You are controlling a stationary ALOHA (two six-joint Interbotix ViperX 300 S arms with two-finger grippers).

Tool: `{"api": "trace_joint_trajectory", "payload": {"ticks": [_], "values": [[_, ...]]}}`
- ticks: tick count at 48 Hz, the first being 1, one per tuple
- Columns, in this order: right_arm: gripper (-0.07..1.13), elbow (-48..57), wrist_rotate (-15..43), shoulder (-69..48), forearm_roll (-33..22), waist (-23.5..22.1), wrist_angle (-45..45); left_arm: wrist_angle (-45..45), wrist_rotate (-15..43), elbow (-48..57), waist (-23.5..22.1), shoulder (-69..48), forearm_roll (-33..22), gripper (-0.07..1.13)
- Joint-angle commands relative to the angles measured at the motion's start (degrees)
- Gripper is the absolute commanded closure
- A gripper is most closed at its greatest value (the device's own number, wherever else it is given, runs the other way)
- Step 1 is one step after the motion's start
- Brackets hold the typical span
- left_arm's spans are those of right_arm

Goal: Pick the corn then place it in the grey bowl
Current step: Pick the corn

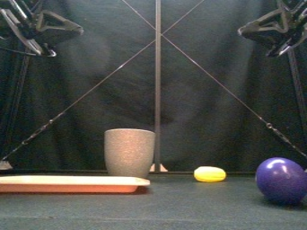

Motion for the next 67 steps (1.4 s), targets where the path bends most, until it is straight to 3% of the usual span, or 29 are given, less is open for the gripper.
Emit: {"api": "trace_joint_trajectory", "payload": {"ticks": [1,12,24,27,43,47,67], "values": [[1.07,0.00,0.53,1.76,0.70,-0.53,0.18,0.09,0.09,-0.70,0.44,-1.14,0.09,1.12],[1.00,-1.41,2.20,11.95,1.76,-3.43,5.71,0.18,0.18,0.09,0.44,-3.16,0.18,1.07],[0.91,-5.54,2.11,24.35,-2.29,-5.19,8.00,0.18,0.18,0.09,0.44,-3.25,0.18,1.07],[0.83,-6.33,2.20,26.46,-3.16,-6.24,8.09,0.26,0.18,0.09,0.44,-3.25,0.26,1.07],[0.12,-9.67,2.11,34.28,-7.03,-13.54,13.01,0.35,0.18,0.09,0.44,-3.25,0.70,1.07],[0.01,-10.37,2.02,35.77,-8.00,-14.94,14.68,0.35,0.26,0.18,0.44,-3.25,0.79,1.07],[0.01,-13.27,1.93,43.68,-11.60,-21.80,16.88,0.97,0.26,0.18,0.44,-3.25,1.32,1.07]]}}
